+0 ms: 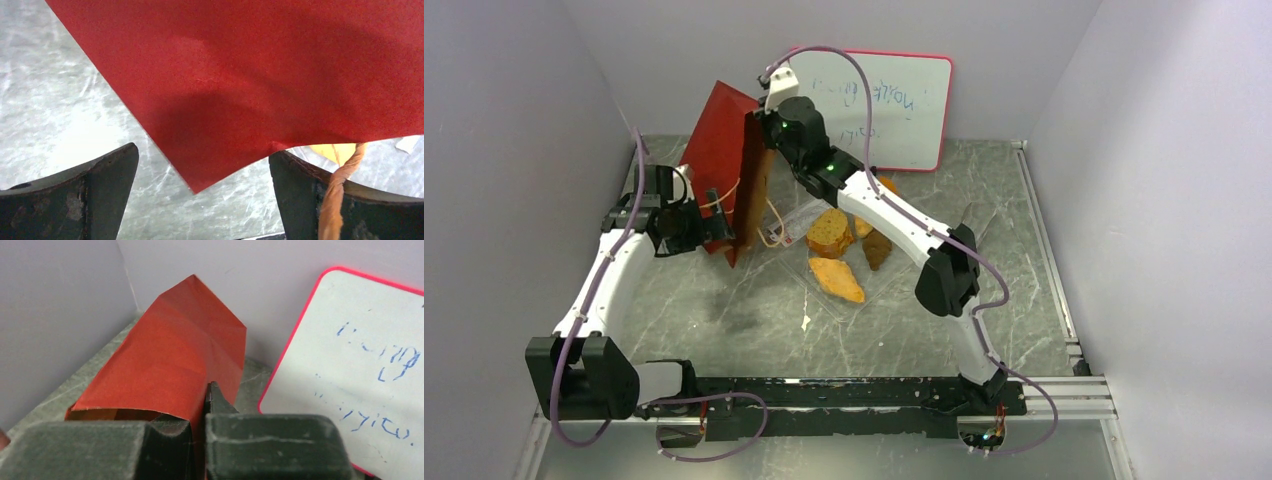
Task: Take the fake bread out of the paper bag
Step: Adjust the paper bag at the center of the board.
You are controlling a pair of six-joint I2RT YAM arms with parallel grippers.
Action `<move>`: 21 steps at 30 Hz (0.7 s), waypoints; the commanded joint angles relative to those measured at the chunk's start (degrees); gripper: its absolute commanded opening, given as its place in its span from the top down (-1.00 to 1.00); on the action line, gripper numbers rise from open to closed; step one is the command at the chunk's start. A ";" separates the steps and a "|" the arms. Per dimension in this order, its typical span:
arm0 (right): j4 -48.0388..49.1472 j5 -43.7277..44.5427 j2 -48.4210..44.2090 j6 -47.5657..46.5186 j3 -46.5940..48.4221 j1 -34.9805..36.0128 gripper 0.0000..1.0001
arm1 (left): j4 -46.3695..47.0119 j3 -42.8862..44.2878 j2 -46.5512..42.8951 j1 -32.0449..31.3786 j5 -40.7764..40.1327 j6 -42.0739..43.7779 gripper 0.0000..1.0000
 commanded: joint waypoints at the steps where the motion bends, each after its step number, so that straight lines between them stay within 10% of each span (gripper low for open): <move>1: 2.88 -0.32 -4.40 -1.37 -3.13 1.90 1.00 | -1.56 1.22 -0.81 -0.23 -9.42 -2.21 -0.98; 21: -2.01 8.58 2.86 1.53 13.20 1.85 1.00 | -2.77 -3.77 -10.30 -4.94 -6.98 -1.21 -0.95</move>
